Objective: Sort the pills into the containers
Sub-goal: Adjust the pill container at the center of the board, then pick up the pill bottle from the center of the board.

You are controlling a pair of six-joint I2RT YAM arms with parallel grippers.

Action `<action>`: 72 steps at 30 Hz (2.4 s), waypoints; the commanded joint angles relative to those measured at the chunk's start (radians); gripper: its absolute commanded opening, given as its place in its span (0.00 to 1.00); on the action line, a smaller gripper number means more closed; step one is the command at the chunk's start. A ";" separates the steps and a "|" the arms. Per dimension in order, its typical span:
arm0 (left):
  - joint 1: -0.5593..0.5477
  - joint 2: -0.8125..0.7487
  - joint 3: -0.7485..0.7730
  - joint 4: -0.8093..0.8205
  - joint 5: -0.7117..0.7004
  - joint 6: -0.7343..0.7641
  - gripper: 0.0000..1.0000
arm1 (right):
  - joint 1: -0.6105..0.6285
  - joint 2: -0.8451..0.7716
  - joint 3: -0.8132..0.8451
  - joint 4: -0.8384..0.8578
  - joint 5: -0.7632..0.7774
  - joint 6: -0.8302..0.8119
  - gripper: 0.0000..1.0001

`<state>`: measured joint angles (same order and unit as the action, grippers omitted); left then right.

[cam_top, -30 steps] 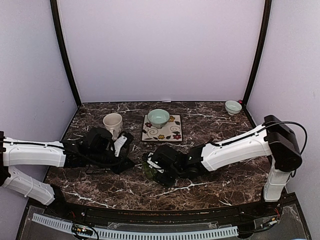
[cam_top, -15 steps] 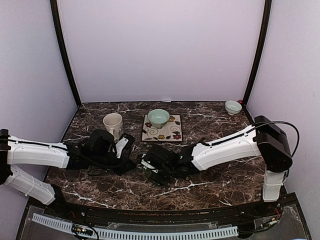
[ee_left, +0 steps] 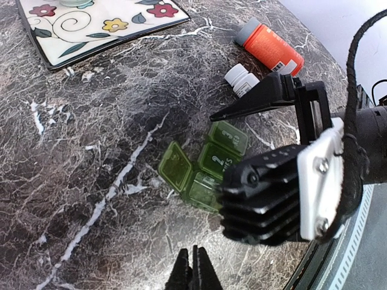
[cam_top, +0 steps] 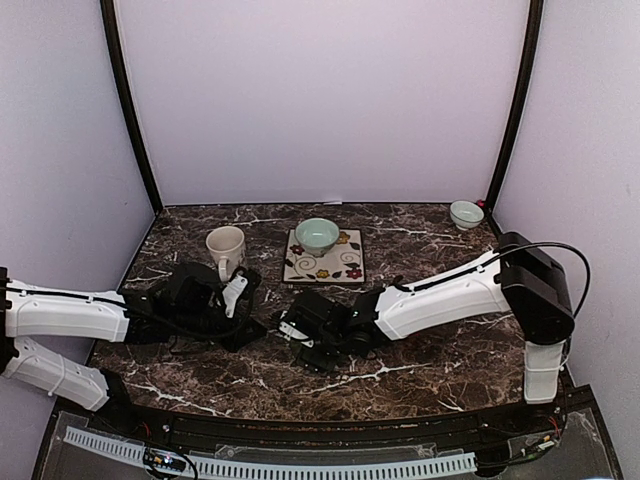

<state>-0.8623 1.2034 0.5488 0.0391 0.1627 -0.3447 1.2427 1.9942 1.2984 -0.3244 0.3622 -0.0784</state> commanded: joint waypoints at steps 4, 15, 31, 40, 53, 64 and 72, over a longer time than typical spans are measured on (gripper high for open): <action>-0.005 -0.028 -0.015 0.012 -0.026 -0.001 0.00 | -0.040 0.023 0.024 0.006 -0.038 -0.011 0.81; -0.003 -0.006 0.002 0.001 -0.028 0.010 0.00 | -0.085 0.040 0.036 0.020 -0.102 -0.029 0.77; -0.004 0.014 0.017 -0.014 -0.037 0.013 0.00 | -0.144 0.064 0.043 0.040 -0.131 0.004 0.55; -0.003 0.028 0.032 -0.019 -0.037 0.013 0.00 | -0.190 0.097 0.098 0.012 -0.113 0.053 0.56; -0.003 0.031 0.046 -0.030 -0.038 0.013 0.02 | -0.195 0.089 0.110 0.000 -0.128 0.096 0.73; -0.003 0.002 0.062 -0.058 -0.058 -0.007 0.33 | -0.178 -0.034 0.038 0.024 -0.116 0.138 0.78; -0.003 -0.066 0.063 -0.084 -0.109 -0.033 0.53 | -0.143 -0.126 -0.026 0.037 -0.087 0.195 0.78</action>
<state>-0.8623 1.1931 0.5850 -0.0128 0.0956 -0.3611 1.0756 1.9190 1.3060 -0.3096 0.2470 0.0662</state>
